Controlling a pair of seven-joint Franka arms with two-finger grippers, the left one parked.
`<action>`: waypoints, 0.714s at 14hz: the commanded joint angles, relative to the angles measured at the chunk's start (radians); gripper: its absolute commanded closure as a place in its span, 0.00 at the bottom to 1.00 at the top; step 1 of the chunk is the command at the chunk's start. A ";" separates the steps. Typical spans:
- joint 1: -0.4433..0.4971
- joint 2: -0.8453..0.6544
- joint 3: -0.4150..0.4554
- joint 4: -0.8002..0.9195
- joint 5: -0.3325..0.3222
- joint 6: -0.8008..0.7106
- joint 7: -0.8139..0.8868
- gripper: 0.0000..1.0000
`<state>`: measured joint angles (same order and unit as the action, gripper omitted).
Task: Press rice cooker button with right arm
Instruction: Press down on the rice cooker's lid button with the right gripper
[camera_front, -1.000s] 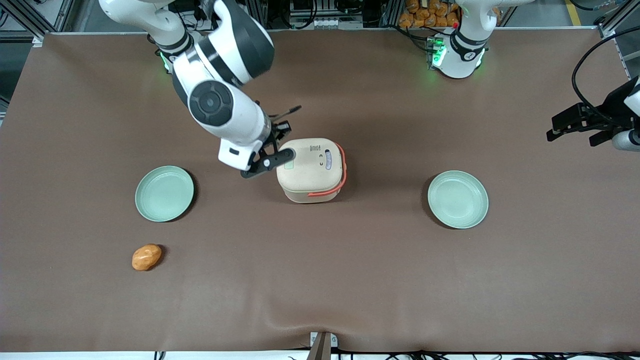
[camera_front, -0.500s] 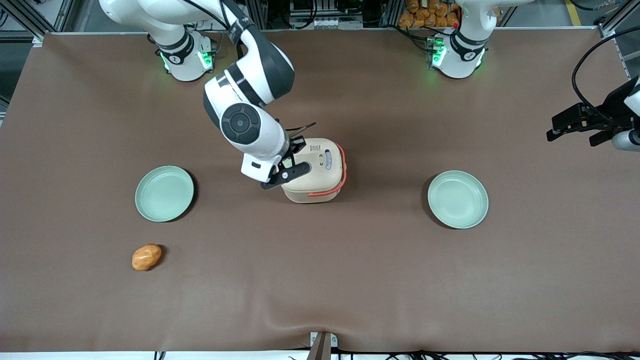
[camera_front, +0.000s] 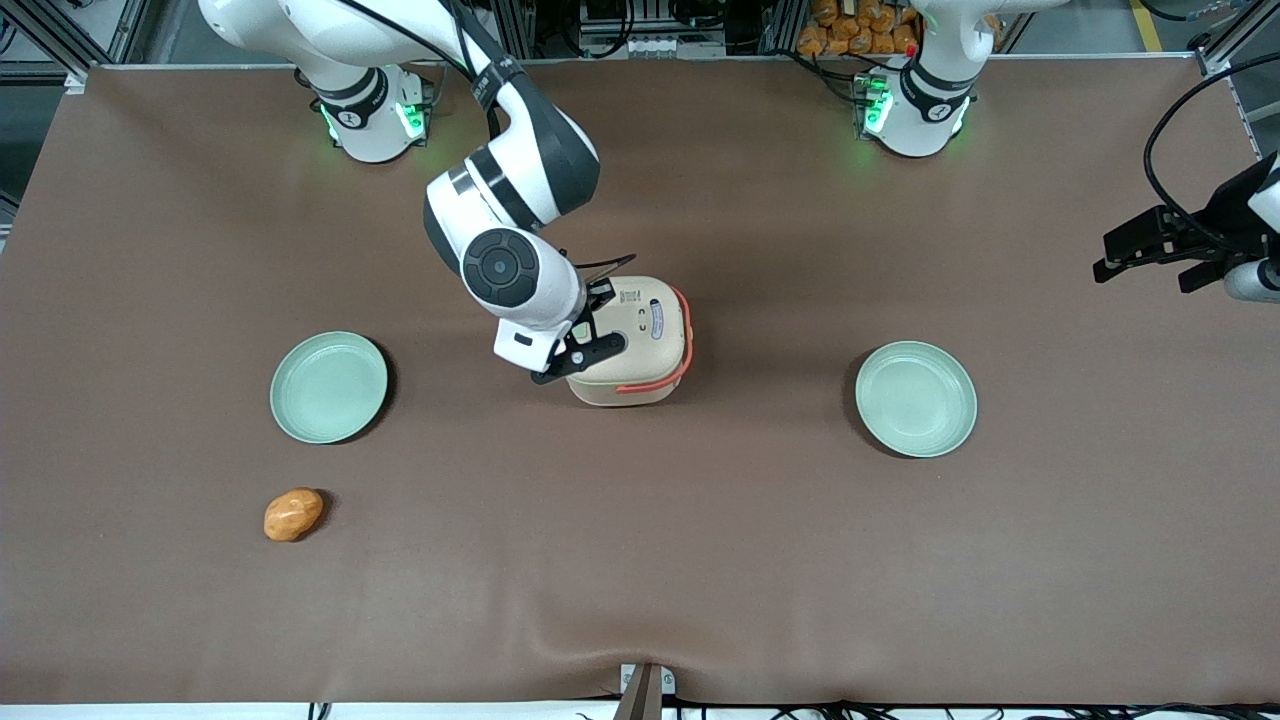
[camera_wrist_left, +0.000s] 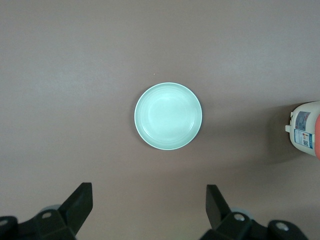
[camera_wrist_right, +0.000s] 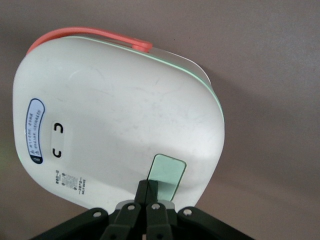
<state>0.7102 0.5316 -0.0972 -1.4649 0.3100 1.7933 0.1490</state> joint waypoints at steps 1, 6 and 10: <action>0.003 0.007 -0.007 -0.008 0.012 0.009 0.006 1.00; -0.005 0.013 -0.007 -0.052 0.011 0.075 -0.003 1.00; -0.006 0.016 -0.007 -0.057 0.011 0.084 -0.005 1.00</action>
<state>0.7099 0.5268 -0.0996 -1.4791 0.3170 1.8137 0.1490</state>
